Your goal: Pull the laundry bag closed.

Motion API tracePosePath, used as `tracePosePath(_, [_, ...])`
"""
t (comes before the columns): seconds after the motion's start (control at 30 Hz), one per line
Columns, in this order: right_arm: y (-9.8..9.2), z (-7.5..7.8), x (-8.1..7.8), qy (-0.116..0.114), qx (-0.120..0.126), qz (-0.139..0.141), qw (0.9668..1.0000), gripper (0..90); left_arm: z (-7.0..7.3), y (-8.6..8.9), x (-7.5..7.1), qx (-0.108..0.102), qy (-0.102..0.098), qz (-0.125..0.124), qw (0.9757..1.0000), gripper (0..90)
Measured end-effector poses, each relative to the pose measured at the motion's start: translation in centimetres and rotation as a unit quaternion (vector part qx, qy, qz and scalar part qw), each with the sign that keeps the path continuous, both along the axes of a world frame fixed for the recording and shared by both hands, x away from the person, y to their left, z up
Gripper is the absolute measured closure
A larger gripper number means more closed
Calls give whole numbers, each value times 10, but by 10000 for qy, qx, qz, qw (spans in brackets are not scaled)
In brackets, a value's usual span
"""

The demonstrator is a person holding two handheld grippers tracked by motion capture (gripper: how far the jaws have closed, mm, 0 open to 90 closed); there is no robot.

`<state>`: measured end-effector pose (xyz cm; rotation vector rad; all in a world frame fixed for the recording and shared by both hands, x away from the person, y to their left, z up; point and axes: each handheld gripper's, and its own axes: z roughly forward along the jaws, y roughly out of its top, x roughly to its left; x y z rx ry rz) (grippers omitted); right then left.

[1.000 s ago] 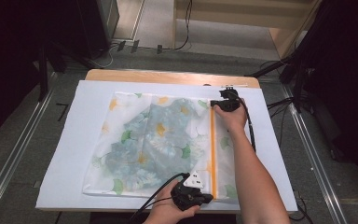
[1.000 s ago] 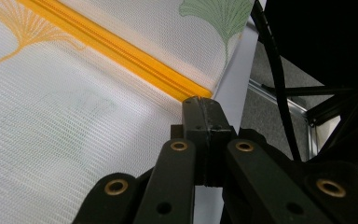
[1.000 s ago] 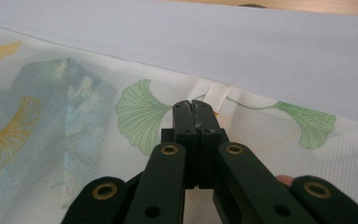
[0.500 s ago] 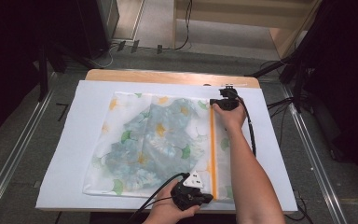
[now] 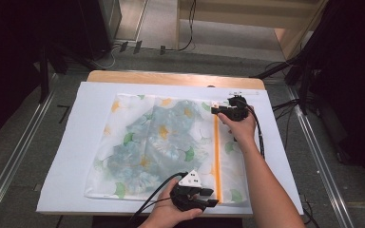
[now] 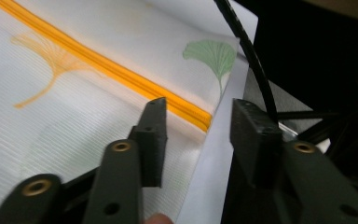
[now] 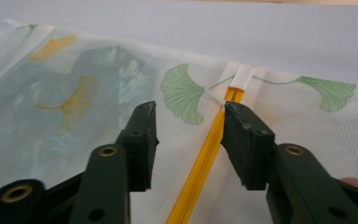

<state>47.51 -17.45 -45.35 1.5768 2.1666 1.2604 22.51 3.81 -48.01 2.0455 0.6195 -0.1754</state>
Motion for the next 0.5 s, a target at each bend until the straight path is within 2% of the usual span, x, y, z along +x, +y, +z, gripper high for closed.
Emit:
tracePosePath(0.1, [-4, 1, -9, -27, -19, 47, 10000, 504, 1, 2, 1, -58, -79, 131, 9999, 438])
tracePosePath(0.23, [-10, 2, -20, -96, 29, 73, 9999, 415, 4, 8, 2, -92, -342, 326, 9988, 344])
tracePosePath(0.3, [-12, 1, -25, -112, 29, 86, 9999, 405, 6, 13, 3, -163, -270, 346, 9989, 332])
tracePosePath(0.37, [-13, 1, -30, -166, 37, 121, 9998, 388, 9, 17, 5, -134, -260, 342, 9990, 294])
tracePosePath(0.5, [-13, 0, -39, -175, 72, 179, 9997, 351, 15, 31, 10, -136, -279, 598, 9977, 194])
